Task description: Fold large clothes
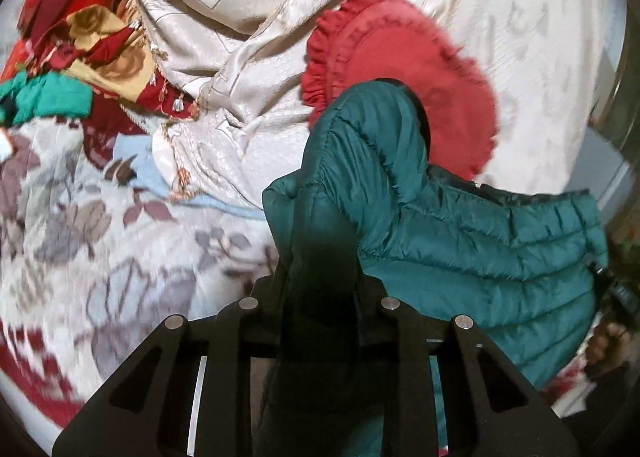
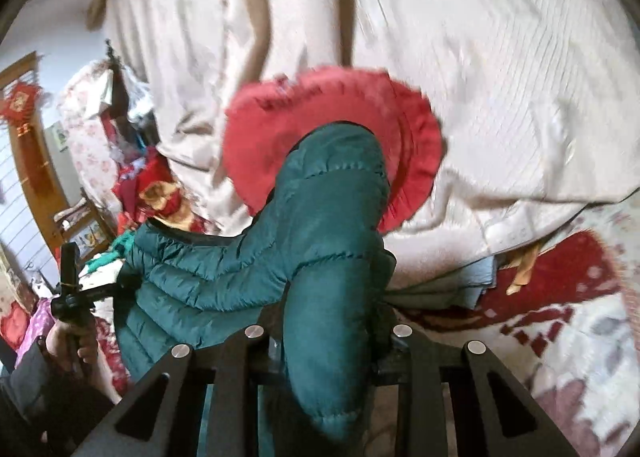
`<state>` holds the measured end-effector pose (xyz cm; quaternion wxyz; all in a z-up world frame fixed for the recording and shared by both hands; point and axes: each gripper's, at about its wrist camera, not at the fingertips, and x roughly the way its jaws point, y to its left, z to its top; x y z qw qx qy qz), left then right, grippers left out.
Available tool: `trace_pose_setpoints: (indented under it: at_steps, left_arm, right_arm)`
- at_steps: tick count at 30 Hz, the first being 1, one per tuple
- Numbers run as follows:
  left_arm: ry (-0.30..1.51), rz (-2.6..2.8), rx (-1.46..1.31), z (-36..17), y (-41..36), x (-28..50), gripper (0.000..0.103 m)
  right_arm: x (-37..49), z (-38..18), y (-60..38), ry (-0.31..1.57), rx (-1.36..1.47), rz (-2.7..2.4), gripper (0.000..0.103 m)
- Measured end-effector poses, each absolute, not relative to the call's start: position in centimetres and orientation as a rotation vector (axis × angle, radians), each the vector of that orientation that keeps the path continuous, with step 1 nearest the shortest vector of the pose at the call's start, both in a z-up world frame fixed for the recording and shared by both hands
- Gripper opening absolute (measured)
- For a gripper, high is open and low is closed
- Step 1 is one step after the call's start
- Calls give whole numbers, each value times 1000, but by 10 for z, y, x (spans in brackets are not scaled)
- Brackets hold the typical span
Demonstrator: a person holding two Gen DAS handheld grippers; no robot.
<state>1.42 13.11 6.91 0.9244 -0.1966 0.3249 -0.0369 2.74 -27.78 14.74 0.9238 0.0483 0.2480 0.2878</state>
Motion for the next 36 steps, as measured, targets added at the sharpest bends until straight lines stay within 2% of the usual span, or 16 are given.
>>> trace_pose_setpoints:
  at_steps: [4,8,11,13,15,21,23,24,26,28,33,36]
  left_arm:
    - [704,-118,-475,76,133,3,24]
    - [824,-106,-456,40,127,31,26]
    - [920,-23,-495,5,134,52,42]
    - [918,-21,-575,2,143,56,49]
    - [903,-9,-589,5,147,55,55]
    - [720,140,-523,41,157,44,55]
    - [648,143,-462,58,149,45,55]
    - [627,117,-433,65,141,49,59]
    - [639,59,-373,68,118,62,66]
    - [683,38,-324,61,102,78,66]
    - [885,53,-230,14,72,123,67]
    - [939,87,-209,-8,68,136,73]
  right_arm:
    - [-7,149,-308,494,138,625,25]
    - [11,121,-317,623,183,611,25]
    - [40,92,-310,742,165,558,29]
    - [58,76,-310,803,184,509,36]
    - [71,64,-317,852,256,468,47]
    - [71,63,-352,851,526,344,52]
    - [67,75,-352,811,481,256,52]
    - [63,86,-343,777,398,209,52]
    - [55,104,-313,729,252,215,52]
    - [51,112,-285,709,187,282,52]
    - [83,67,-243,924,80,318,52]
    - [101,34,-239,1024,42,315,56]
